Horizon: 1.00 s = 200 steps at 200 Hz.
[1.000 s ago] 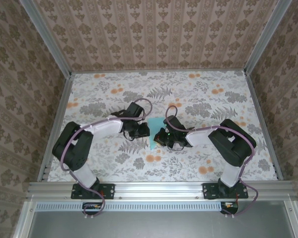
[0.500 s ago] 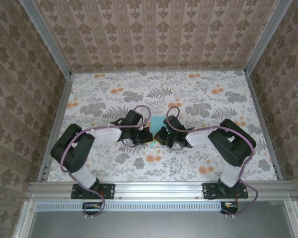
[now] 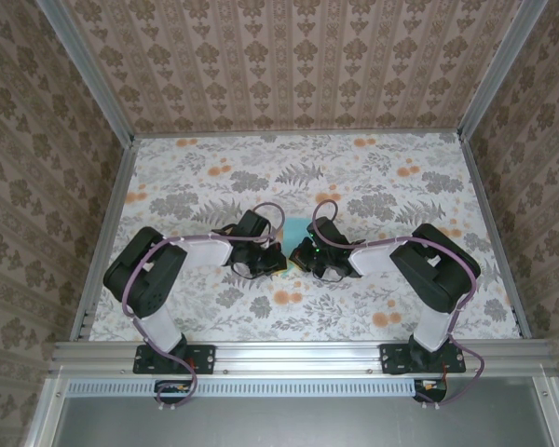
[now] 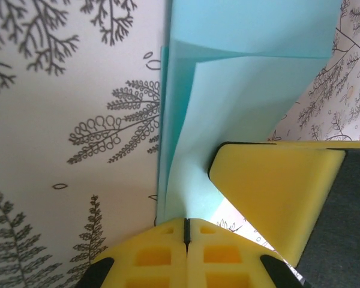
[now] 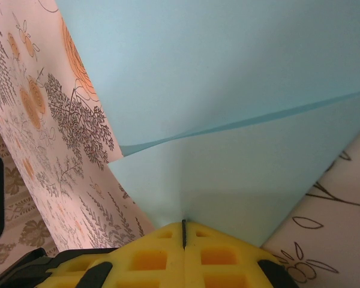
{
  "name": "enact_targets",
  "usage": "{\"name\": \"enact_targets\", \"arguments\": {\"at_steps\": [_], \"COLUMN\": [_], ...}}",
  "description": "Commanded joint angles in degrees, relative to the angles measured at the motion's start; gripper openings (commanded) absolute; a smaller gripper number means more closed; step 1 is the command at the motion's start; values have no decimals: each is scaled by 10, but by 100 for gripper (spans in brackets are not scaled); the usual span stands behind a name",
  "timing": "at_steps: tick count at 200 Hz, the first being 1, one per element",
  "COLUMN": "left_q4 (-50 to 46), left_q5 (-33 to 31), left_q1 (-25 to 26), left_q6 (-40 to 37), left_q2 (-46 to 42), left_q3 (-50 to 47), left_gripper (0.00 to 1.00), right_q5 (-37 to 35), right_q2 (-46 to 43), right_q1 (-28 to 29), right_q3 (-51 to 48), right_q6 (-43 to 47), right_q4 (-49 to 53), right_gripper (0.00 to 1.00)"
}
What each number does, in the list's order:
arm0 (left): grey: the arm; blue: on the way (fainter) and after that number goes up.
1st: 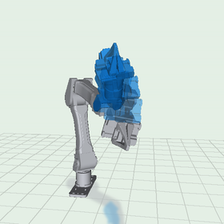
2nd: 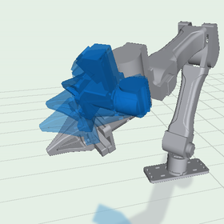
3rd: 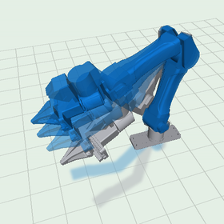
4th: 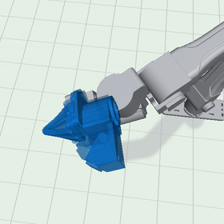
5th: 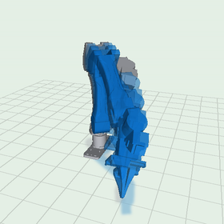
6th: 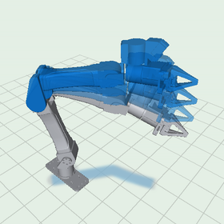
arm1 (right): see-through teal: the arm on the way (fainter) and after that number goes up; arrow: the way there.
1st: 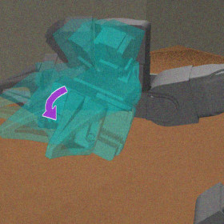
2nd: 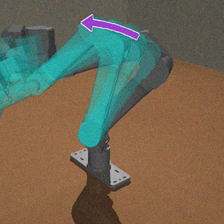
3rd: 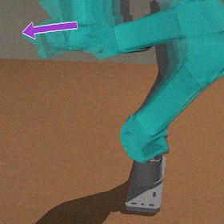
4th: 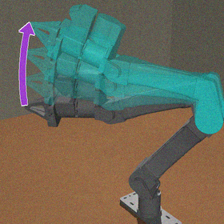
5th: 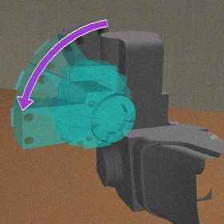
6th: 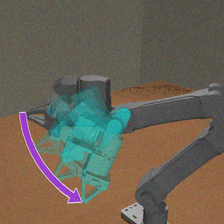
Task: Fold a paper plane with a square sheet of paper (pick it up from the middle)
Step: Third fold the triangle at the center of the table.
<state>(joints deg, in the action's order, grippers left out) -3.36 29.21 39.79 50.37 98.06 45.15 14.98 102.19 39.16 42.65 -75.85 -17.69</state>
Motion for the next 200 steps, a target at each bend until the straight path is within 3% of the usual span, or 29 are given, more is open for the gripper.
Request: {"name": "enact_targets", "arguments": {"at_steps": [1,54,106,137,200], "left_q4": [-48,-75,-82,-99,-130], "left_q5": [-30,-54,-54,-60,-69], "left_q1": [4,3,3,2,-4], "left_q6": [-11,-27,-33,-37,-38], "left_q2": [11,15,20,20,27], "left_q3": [4,11,19,24,26], "left_gripper": [0,0,0,0,0], "right_q5": [-16,15,59,39,-1], "right_q2": [10,-27,6,5,-9], "right_q1": [-4,-14,-11,-17,-114], "right_q3": [-9,9,20,23,5], "right_q6": [3,153,166,171,200], "right_q4": [7,44,46,77,125], "right_gripper": [1,2,2,2,2]}}
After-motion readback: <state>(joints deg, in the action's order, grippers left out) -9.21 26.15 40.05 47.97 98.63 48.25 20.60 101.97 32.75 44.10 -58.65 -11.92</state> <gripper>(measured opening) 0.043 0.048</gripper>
